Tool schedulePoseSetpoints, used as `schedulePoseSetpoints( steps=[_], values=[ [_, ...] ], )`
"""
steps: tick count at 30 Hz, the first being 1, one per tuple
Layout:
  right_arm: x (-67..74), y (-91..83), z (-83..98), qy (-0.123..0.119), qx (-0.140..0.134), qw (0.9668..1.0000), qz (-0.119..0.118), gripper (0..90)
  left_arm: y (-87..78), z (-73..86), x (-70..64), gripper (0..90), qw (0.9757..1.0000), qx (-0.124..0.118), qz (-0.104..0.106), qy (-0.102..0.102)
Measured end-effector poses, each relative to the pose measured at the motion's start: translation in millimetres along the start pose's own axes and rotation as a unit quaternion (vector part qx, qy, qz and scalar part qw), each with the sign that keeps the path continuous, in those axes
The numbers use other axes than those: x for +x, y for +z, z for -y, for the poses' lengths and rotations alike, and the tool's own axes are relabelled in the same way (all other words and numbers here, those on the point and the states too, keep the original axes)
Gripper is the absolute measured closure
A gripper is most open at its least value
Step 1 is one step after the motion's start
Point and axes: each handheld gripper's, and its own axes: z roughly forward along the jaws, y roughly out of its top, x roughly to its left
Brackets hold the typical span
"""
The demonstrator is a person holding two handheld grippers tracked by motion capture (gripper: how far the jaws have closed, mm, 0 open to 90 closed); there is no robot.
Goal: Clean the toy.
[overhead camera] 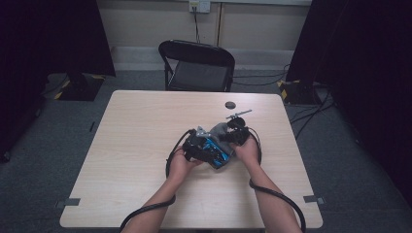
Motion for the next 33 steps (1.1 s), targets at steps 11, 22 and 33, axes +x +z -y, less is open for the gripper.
schedulePoseSetpoints(
  steps=[11,22,33],
  values=[
    [0.2,2.6,11.3,-0.010,0.003,0.9998,-0.015,75.1,0.3,-0.1,0.5,19.7,1.0000,0.000,0.002,-0.001],
    [-5.0,-15.3,32.5,-0.026,0.002,0.9993,-0.026,75.0,-0.1,-1.1,0.1,19.7,1.0000,0.006,0.000,-0.001],
    [-9.8,-37.0,56.5,-0.030,0.008,0.9988,-0.037,75.0,0.1,-3.4,0.0,19.7,0.9999,0.015,-0.002,0.000]
  ],
)
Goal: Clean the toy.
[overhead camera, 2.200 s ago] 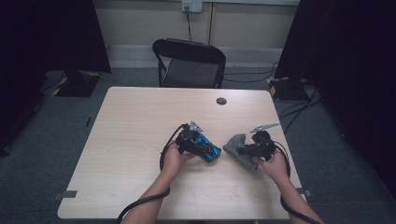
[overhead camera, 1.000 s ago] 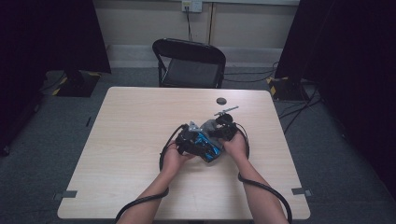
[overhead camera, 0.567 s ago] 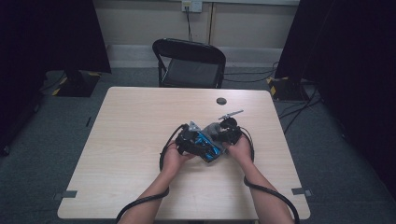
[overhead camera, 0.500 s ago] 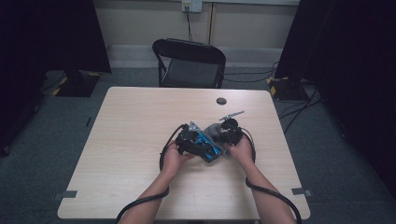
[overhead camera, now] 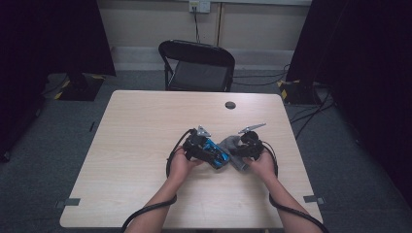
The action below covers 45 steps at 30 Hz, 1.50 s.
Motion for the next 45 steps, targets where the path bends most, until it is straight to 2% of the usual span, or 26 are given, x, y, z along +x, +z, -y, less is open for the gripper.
schedulePoseSetpoints(
  steps=[11,16,22,26,29,33,35,36,38,40,43,45],
  values=[
    [-3.3,-23.3,26.5,0.003,0.005,0.9999,-0.014,75.0,0.1,-0.9,-2.1,20.0,1.0000,0.003,-0.001,-0.002],
    [-6.4,-34.9,37.0,0.008,0.012,0.9997,-0.020,75.0,0.5,-0.4,-0.4,18.4,0.9999,0.004,0.001,-0.010],
    [-9.9,-49.5,38.5,0.009,0.003,0.9999,-0.014,75.0,0.8,-2.4,0.1,16.0,0.9998,0.010,-0.006,-0.015],
    [-9.1,-54.7,32.8,0.006,-0.001,0.9999,-0.014,74.9,-5.7,-4.0,-0.2,17.4,0.9999,0.010,-0.002,-0.013],
    [-6.0,-58.3,25.1,0.003,-0.003,0.9999,-0.010,74.9,-17.4,-5.6,1.5,17.8,0.9999,0.006,-0.003,-0.012],
    [1.6,-67.0,9.4,-0.010,-0.009,0.9999,-0.008,74.9,-41.0,-5.8,5.3,17.9,0.9999,-0.002,-0.011,0.004],
    [6.8,-70.6,0.3,-0.013,-0.018,0.9996,-0.015,74.9,-54.7,-3.0,9.0,17.8,0.9999,-0.007,-0.014,0.006],
    [10.4,-71.4,-4.5,-0.015,-0.023,0.9994,-0.019,74.9,-61.3,-0.3,11.2,17.8,0.9999,-0.010,-0.012,0.001],
    [19.9,-71.0,-14.4,-0.026,-0.025,0.9991,-0.022,74.9,-74.3,6.1,16.0,18.3,0.9998,-0.014,-0.013,-0.006],
    [31.4,-66.8,-24.5,-0.039,-0.027,0.9985,-0.026,74.8,-88.0,13.6,21.0,18.9,0.9996,-0.013,-0.024,-0.005],
    [51.5,-54.0,-39.0,-0.055,-0.027,0.9974,-0.038,74.6,-108.3,26.3,27.2,19.4,0.9990,-0.011,-0.043,-0.001],
    [66.5,-42.2,-47.5,-0.066,-0.026,0.9963,-0.049,74.5,-121.4,36.1,31.0,20.1,0.9988,-0.017,-0.045,-0.007]
  ],
)
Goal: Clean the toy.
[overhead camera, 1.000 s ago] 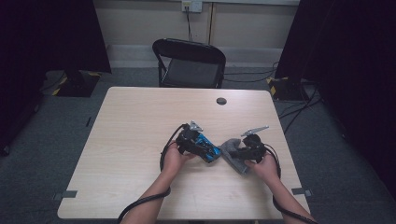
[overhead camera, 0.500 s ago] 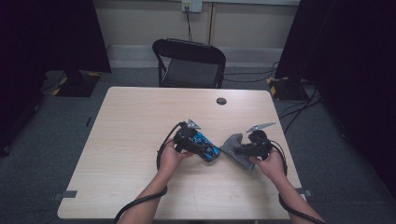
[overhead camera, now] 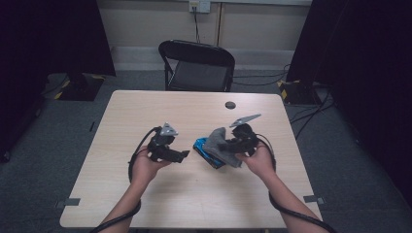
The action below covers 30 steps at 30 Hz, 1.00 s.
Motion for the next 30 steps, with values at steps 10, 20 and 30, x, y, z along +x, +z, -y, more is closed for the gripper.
schedulePoseSetpoints(
  steps=[10,20,30],
  values=[
    [62.7,79.8,-24.0,-0.058,0.038,0.9956,-0.064,74.1,-44.2,44.3,25.6,21.1,0.9994,-0.005,-0.031,-0.016],
    [107.5,136.5,-29.6,-0.092,0.070,0.9887,-0.096,73.1,-65.1,77.2,43.6,22.0,0.9978,-0.013,-0.046,-0.047],
    [116.2,146.3,-28.2,-0.096,0.056,0.9898,-0.089,41.0,-65.7,75.2,37.8,22.8,0.9984,-0.019,-0.038,-0.036]
  ],
)
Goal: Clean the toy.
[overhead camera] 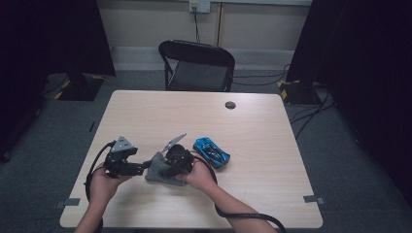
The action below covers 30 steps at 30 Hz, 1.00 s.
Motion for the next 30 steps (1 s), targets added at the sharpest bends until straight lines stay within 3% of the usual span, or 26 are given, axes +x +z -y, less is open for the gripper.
schedulePoseSetpoints(
  steps=[4,8,17,21,25,30],
  values=[
    [-1.4,-17.1,0.8,-0.002,-0.024,0.9996,0.012,26.4,4.4,-2.4,-3.7,22.8,0.9999,0.007,0.004,0.008],
    [-9.3,-40.1,10.3,0.000,-0.036,0.9979,0.055,18.0,7.9,-5.8,-9.7,22.8,0.9998,0.009,0.009,0.016],
    [-56.6,-77.6,43.9,0.055,-0.037,0.9872,0.145,14.9,13.5,-12.2,-21.3,22.8,0.9993,0.012,0.021,0.030],
    [-79.3,-79.8,57.9,0.085,-0.026,0.9817,0.168,14.9,18.5,-12.3,-24.1,22.8,0.9989,0.019,0.028,0.034],
    [-92.7,-73.3,67.1,0.104,-0.014,0.9782,0.180,14.9,21.7,-11.8,-26.0,22.8,0.9985,0.025,0.033,0.037],
    [-98.5,-65.5,71.9,0.109,-0.006,0.9782,0.177,15.1,24.7,-10.6,-26.4,22.8,0.9983,0.028,0.036,0.038]
  ],
)
